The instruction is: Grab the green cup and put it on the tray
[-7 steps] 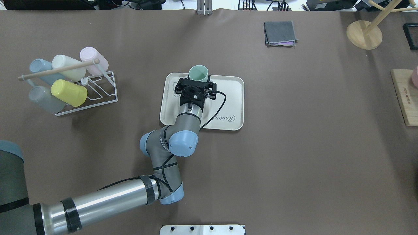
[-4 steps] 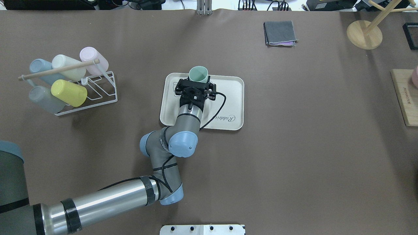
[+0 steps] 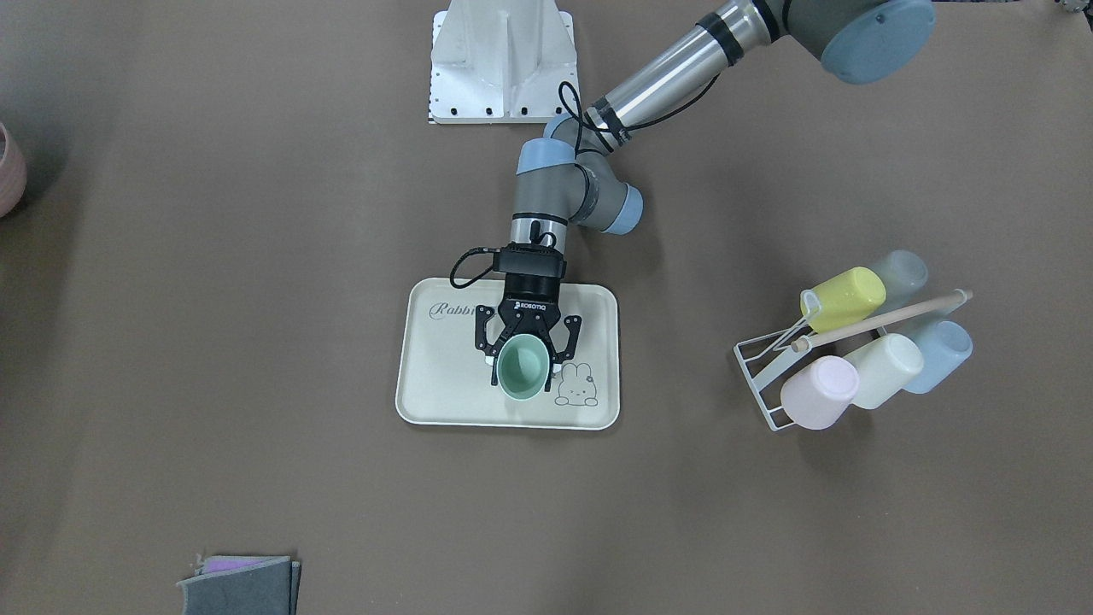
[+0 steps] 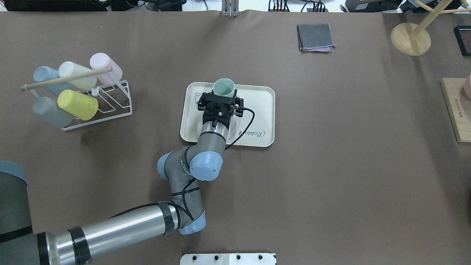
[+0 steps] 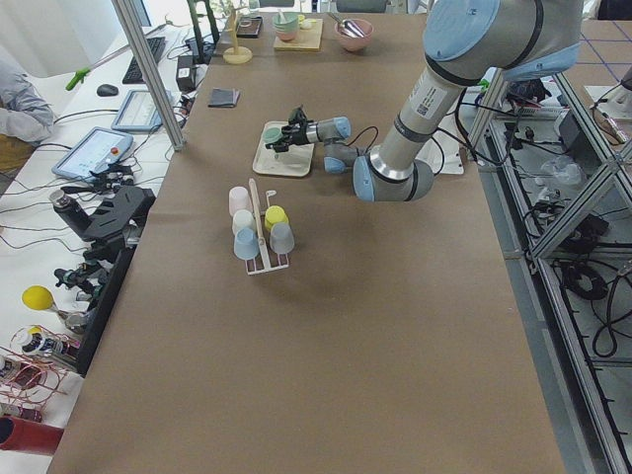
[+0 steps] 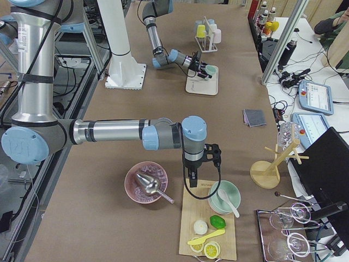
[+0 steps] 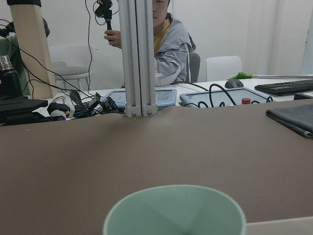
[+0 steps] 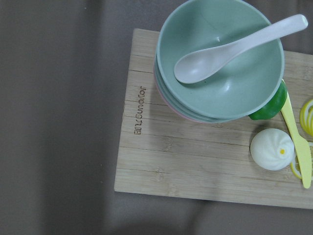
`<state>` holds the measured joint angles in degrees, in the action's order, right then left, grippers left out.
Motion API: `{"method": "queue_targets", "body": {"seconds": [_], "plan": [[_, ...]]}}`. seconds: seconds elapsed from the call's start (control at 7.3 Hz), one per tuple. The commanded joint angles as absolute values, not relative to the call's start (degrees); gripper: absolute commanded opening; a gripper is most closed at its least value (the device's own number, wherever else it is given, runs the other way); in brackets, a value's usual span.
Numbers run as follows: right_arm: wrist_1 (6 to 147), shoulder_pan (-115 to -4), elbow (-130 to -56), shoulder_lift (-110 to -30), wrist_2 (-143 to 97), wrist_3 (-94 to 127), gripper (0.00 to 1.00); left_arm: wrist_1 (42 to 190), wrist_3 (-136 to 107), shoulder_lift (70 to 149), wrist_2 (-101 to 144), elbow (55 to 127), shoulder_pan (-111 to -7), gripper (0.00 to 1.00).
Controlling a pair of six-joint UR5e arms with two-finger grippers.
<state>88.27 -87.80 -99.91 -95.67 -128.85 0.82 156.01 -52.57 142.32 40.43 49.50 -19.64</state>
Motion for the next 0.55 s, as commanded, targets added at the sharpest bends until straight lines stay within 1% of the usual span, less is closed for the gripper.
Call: {"method": "queue_targets", "body": {"seconds": [0.0, 0.41], "plan": [[88.24, -87.8, -99.93, -95.71, -128.85, 0.79, 1.0, 156.18, -52.56, 142.12, 40.17, 50.01, -19.16, 0.99], [88.24, -87.8, -100.02, -95.71, -128.85, 0.7, 1.0, 157.84, -49.42, 140.81, 39.81, 51.93, -18.28, 0.99]]}}
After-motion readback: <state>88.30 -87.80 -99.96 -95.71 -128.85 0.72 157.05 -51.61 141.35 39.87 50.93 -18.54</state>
